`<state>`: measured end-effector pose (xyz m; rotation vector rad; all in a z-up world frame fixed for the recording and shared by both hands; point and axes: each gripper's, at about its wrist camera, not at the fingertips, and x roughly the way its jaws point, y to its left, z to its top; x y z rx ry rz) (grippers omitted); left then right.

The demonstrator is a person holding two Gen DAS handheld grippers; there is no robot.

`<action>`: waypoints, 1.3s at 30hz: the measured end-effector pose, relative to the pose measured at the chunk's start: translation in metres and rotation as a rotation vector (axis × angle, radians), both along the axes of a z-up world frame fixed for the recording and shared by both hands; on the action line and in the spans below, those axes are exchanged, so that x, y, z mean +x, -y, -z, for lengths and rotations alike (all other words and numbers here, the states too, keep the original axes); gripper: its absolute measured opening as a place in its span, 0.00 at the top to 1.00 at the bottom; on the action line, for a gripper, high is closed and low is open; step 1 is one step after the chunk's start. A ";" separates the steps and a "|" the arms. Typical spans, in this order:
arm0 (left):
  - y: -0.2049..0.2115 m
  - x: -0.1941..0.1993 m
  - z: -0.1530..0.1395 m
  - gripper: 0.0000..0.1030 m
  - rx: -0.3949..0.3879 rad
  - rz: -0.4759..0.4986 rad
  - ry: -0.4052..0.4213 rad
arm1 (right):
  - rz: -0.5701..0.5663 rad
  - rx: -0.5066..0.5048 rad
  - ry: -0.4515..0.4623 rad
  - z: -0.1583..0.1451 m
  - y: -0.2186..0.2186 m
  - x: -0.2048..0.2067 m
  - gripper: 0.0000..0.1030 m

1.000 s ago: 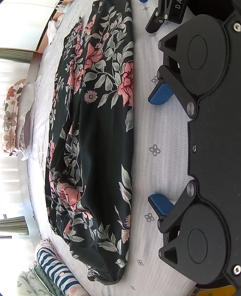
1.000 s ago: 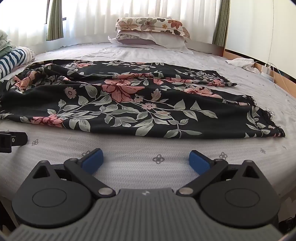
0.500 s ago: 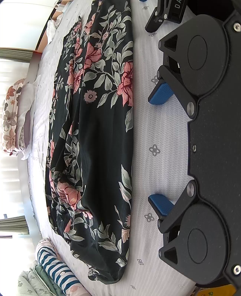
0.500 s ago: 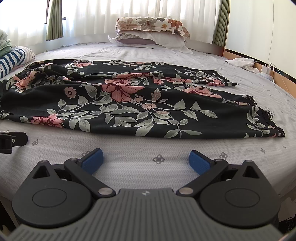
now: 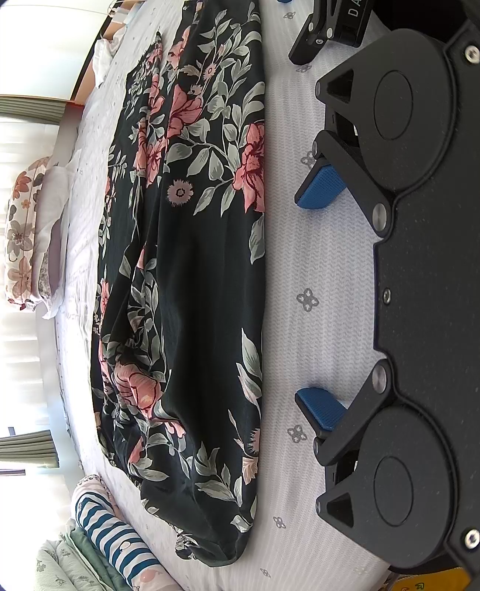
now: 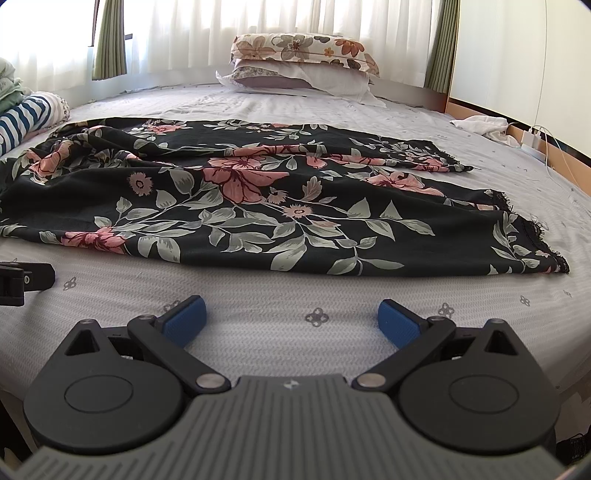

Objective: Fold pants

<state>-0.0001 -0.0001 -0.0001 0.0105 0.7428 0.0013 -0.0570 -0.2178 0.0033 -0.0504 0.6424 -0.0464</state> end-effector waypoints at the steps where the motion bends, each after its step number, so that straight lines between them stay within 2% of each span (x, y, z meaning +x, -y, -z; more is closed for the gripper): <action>1: 0.000 0.000 0.000 0.00 0.000 0.000 0.000 | 0.000 0.000 0.000 0.000 0.000 0.000 0.00; 39: -0.001 0.001 -0.001 0.00 0.002 0.004 -0.009 | 0.003 0.007 -0.006 0.000 -0.001 0.001 0.00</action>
